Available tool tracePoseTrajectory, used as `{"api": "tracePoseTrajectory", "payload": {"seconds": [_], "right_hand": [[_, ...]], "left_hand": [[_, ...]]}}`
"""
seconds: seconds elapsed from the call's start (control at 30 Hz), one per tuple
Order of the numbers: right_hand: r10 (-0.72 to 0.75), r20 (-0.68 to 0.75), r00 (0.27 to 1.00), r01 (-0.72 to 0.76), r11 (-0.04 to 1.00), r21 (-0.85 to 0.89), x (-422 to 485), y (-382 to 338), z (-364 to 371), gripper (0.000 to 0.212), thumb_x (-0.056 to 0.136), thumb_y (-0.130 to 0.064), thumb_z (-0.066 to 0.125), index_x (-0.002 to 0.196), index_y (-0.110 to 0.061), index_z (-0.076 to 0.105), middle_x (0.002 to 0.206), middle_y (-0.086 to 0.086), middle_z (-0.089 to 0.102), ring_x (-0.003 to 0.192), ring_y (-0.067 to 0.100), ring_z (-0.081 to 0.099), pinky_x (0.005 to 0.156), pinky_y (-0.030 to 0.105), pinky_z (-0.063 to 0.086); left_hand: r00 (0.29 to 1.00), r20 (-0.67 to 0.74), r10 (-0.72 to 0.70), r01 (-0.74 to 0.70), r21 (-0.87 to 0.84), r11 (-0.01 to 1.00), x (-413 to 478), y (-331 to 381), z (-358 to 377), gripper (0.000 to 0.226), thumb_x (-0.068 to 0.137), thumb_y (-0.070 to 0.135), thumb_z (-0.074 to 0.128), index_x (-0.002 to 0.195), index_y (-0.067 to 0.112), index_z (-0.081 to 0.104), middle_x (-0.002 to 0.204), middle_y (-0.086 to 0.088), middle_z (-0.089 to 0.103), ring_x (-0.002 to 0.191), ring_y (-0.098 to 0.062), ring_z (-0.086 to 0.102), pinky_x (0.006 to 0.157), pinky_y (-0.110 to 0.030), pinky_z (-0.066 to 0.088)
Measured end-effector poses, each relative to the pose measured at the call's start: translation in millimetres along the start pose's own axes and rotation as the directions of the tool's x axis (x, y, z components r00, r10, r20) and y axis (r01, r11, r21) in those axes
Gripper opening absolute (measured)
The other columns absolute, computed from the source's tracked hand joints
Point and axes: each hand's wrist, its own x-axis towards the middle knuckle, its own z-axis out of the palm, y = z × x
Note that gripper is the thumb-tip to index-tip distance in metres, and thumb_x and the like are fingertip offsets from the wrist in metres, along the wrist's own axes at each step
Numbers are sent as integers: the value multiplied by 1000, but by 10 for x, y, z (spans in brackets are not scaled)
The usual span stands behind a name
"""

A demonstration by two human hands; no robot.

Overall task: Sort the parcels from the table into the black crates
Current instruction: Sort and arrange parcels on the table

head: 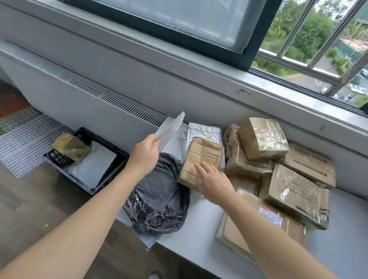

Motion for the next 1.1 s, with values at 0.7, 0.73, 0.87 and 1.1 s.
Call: {"api": "tracePoseTrajectory", "payload": {"seconds": [0.7, 0.73, 0.87, 1.1], "right_hand": [[45, -813, 580, 176, 968, 180, -507, 466, -1112, 41, 88, 8, 63, 128, -5, 65, 128, 15, 65, 120, 36, 61, 96, 56, 51], [6, -824, 567, 200, 969, 145, -538, 547, -1120, 39, 88, 8, 64, 124, -5, 68, 124, 15, 67, 116, 37, 63, 93, 56, 53], [-267, -813, 517, 319, 942, -106, -697, 856, -1143, 27, 90, -7, 63, 114, -12, 75, 116, 7, 72, 107, 32, 68, 89, 53, 55], [-223, -836, 501, 254, 962, -104, -834, 1096, -1202, 20, 84, -16, 75, 104, -15, 77, 115, 3, 72, 111, 30, 65, 97, 56, 48]], "left_hand": [[937, 349, -8, 318, -842, 436, 171, 1279, 51, 24, 101, 8, 47, 123, 4, 55, 111, -17, 71, 100, -33, 70, 74, -45, 58], [935, 353, -33, 327, -823, 464, 198, 1276, 72, 22, 99, 8, 50, 120, 5, 56, 107, -14, 72, 94, -31, 71, 72, -43, 58], [913, 367, -176, 396, -699, 596, 424, 1178, 52, 13, 94, 20, 63, 100, 9, 63, 83, -5, 67, 71, -19, 63, 61, -30, 50], [755, 649, -96, 353, -279, 893, 485, 1208, 206, 22, 83, 12, 77, 102, 6, 69, 85, -6, 76, 70, -15, 72, 57, -26, 56]]}}
